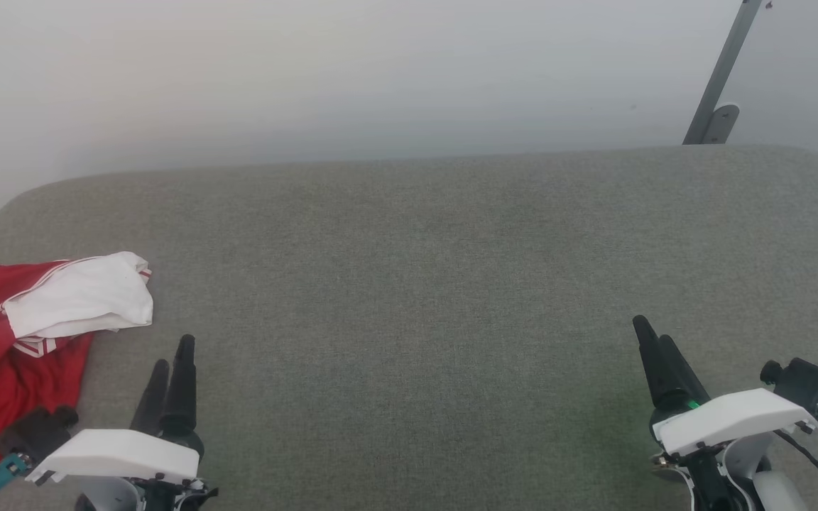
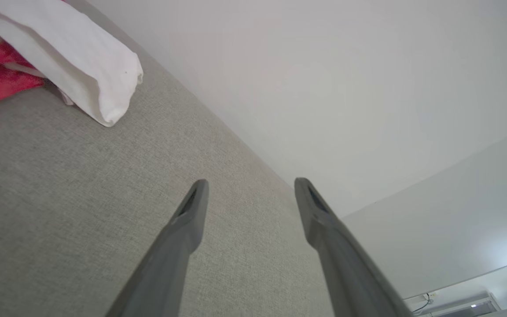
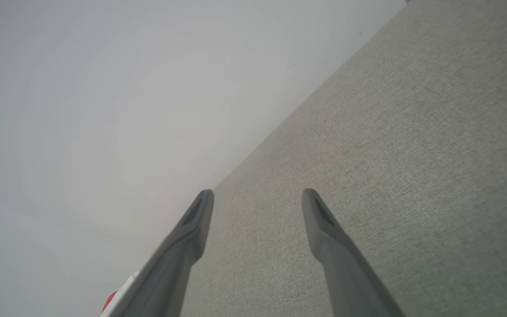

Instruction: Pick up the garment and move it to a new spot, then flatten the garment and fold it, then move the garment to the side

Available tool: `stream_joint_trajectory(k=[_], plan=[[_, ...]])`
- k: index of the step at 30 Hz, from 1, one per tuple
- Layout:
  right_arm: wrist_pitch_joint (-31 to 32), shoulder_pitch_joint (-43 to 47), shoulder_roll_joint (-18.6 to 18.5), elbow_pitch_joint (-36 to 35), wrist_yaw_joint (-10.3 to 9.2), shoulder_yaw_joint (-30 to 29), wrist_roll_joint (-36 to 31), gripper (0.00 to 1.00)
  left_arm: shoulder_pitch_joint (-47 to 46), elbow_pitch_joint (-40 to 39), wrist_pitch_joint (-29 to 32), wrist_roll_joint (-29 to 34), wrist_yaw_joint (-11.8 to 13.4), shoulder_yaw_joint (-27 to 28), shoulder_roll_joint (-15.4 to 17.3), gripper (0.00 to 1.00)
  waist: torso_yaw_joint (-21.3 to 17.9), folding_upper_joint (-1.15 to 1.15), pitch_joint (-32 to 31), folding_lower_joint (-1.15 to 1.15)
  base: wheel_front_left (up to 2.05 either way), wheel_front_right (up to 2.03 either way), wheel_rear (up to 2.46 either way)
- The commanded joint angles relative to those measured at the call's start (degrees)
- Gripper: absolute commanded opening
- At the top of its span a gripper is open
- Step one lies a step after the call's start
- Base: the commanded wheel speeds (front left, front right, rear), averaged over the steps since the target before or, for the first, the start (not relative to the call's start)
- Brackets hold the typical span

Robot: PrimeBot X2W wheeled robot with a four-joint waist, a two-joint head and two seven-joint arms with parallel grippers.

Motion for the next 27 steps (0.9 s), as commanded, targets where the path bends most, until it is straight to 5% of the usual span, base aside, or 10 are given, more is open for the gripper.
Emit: stream_joint_trajectory(k=[1, 27], plan=[[-0.62, -1.5, -0.43, -0.55, 0.01, 0.41, -1.7, 1.0, -0.84, -0.93, -0.69, 2.17, -0.35, 0.26, 0.47, 1.0, -0.01, 0.0, 0.01, 0.0, 0.0, 0.0, 0.0], [-4.19, -2.13, -2.42, -0.91, 0.01, 1.91, -17.33, 1.0, 0.53, -1.1, -5.18, 21.78, -2.99, 5.31, 0.67, 1.0, -0.42, 0.0, 0.25, 0.0, 0.0, 0.0, 0.0]])
